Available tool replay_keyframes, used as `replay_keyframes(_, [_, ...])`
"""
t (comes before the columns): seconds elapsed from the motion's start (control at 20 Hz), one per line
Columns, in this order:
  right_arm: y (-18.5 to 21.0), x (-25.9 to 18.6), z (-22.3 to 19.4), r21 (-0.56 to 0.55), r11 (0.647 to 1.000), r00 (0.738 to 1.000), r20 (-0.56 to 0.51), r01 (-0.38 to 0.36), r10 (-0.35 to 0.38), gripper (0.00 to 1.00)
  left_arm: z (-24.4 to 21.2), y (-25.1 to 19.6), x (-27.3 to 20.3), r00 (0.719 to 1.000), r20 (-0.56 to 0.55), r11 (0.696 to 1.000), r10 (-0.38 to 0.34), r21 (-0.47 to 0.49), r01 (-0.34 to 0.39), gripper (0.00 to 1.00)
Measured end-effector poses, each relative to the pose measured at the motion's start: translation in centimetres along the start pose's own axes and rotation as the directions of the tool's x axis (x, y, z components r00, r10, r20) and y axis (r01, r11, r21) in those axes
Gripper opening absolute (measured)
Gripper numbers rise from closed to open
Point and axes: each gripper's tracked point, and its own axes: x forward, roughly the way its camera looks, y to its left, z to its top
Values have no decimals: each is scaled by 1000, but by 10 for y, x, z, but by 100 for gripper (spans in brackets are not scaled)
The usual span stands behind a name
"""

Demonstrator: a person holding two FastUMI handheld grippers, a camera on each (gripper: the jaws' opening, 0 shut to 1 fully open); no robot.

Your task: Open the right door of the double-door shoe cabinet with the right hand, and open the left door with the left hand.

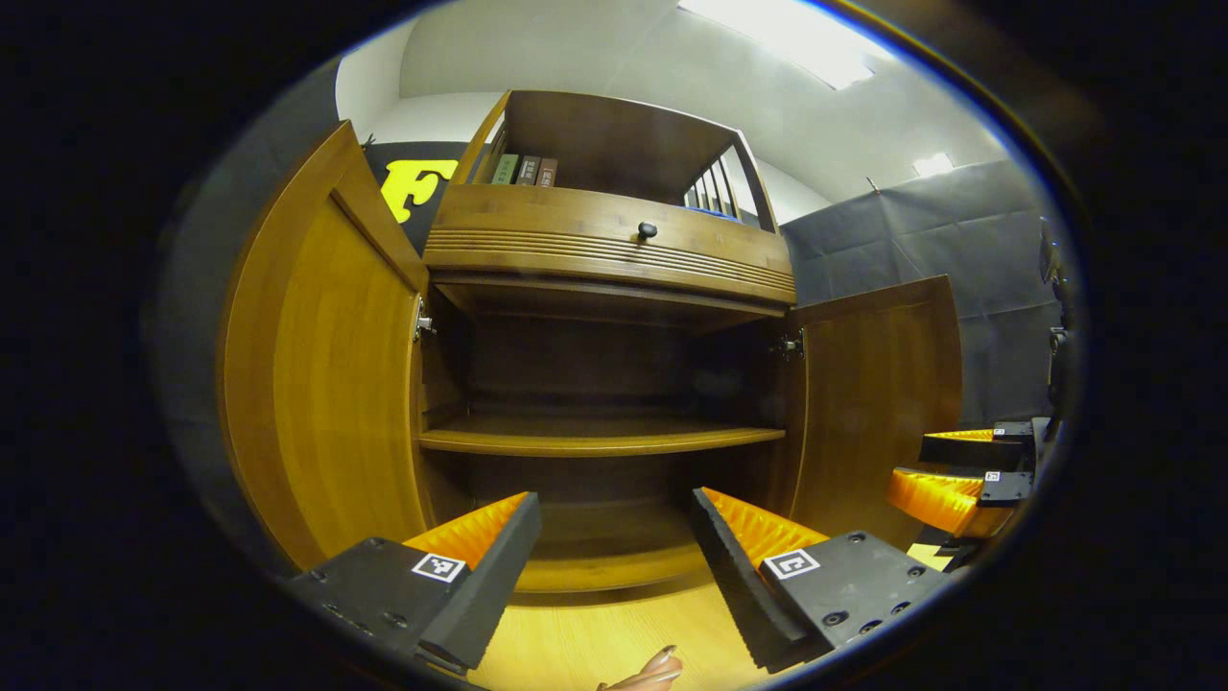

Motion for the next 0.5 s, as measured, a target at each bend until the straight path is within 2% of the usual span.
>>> replay_keyframes(0.5, [15,-5,2,-6,1000,1000,3,-22,22,97,4,9,-13,1000,12,1000,10,4,-10,97])
